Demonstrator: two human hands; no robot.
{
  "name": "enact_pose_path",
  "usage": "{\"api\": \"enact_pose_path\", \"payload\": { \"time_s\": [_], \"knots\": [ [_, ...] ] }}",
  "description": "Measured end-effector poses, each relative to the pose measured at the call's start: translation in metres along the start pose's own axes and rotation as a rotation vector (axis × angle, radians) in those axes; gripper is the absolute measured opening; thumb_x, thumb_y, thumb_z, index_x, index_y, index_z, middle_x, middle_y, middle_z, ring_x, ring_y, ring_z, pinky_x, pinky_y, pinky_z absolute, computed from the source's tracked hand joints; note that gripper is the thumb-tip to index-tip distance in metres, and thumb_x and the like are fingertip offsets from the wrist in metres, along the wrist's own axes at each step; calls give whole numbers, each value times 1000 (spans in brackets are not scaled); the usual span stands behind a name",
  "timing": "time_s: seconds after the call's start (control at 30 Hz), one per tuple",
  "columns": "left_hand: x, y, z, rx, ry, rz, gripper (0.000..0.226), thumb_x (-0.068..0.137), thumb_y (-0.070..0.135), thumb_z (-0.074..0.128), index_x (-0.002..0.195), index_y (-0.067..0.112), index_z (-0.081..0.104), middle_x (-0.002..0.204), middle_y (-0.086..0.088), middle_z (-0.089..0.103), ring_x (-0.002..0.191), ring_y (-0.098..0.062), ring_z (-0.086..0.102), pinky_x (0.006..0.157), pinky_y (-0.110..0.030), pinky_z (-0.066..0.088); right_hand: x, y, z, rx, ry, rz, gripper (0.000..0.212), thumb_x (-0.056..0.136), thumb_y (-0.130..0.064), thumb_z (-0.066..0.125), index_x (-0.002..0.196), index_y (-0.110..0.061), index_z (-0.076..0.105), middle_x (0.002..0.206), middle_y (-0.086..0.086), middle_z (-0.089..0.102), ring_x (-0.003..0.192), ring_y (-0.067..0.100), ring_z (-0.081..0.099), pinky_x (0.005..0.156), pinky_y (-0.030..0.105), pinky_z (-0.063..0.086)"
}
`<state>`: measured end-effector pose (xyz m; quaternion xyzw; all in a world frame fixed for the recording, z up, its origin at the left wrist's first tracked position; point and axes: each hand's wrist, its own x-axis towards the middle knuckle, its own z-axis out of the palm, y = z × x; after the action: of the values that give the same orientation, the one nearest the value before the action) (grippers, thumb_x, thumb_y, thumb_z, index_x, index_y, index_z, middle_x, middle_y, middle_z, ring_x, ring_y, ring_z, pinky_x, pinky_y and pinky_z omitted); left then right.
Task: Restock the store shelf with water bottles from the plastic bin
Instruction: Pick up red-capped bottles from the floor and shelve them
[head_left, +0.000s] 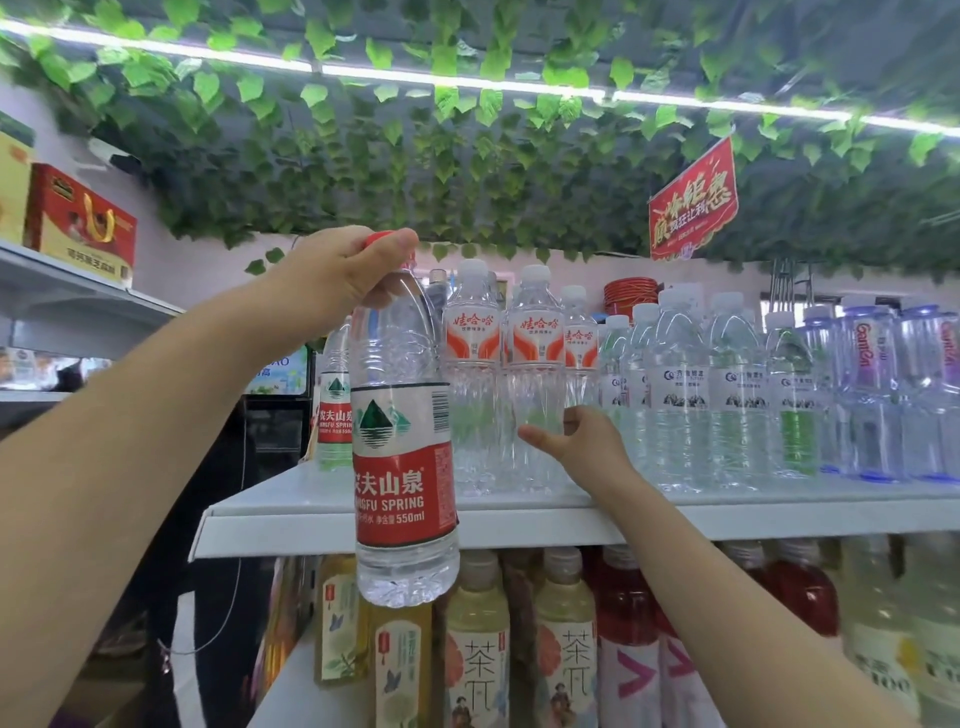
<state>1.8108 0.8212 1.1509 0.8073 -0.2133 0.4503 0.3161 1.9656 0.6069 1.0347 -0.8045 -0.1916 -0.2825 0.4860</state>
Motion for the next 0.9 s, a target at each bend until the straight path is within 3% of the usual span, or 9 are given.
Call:
{"api": "enact_pose_path", "payload": {
  "time_s": [0.13,0.33,0.47,0.53,0.63,0.7,0.8,0.9],
  "knots": [
    [-2,1,1,5,-13,3,46,94,48,36,101,9,61,92,1,67,82,-13,61,70,-22,45,-2,-1,0,-23,-8,3,55,76,-49,70,66,-29,20,67,-11,23,57,4,23,50,21,23],
    [-5,8,6,13,-41,-20,36,93,48,38,89,19,57,88,5,64,78,-7,59,65,-18,43,-8,-11,-6,-107,-80,52,55,79,-54,64,62,-23,21,62,-8,24,53,6,23,49,22,20],
    [-12,23,11,22,-44,-25,35,94,44,38,93,14,56,80,8,59,71,0,56,54,-5,42,-14,-24,-17,-360,-221,55,55,87,-58,49,58,-15,28,57,0,28,48,13,27,47,25,23],
    [-18,34,15,39,-40,-27,32,95,41,39,91,14,55,76,9,57,68,1,55,53,-6,43,-23,-31,-26,-392,-252,40,55,88,-58,45,60,-13,31,57,2,29,49,14,29,49,26,25],
    [-25,47,20,68,-37,-25,36,93,45,41,80,17,57,73,7,58,70,-10,56,65,-23,44,-52,-39,-45,-233,-205,-35,50,90,-56,43,74,-9,46,72,1,44,64,14,43,59,27,33],
    [-31,57,26,83,-31,-43,51,91,53,43,87,6,62,77,0,60,73,-18,55,77,-36,47,-78,-43,-58,-37,-162,-98,48,91,-53,44,100,-7,56,94,-1,55,89,15,55,77,30,42],
    [-42,79,37,130,-11,-53,65,84,61,43,97,1,62,86,-8,64,83,-30,61,89,-46,48,-130,-52,-76,236,-201,-174,47,84,-56,44,114,-22,52,105,-9,58,106,13,58,90,32,48],
    [-53,107,51,150,22,-48,55,91,53,43,101,1,60,82,0,62,77,-15,61,86,-41,49,-178,-56,-89,361,-314,-195,62,73,-61,46,127,-31,41,106,-20,56,100,-2,56,85,19,48]
  ]
}}
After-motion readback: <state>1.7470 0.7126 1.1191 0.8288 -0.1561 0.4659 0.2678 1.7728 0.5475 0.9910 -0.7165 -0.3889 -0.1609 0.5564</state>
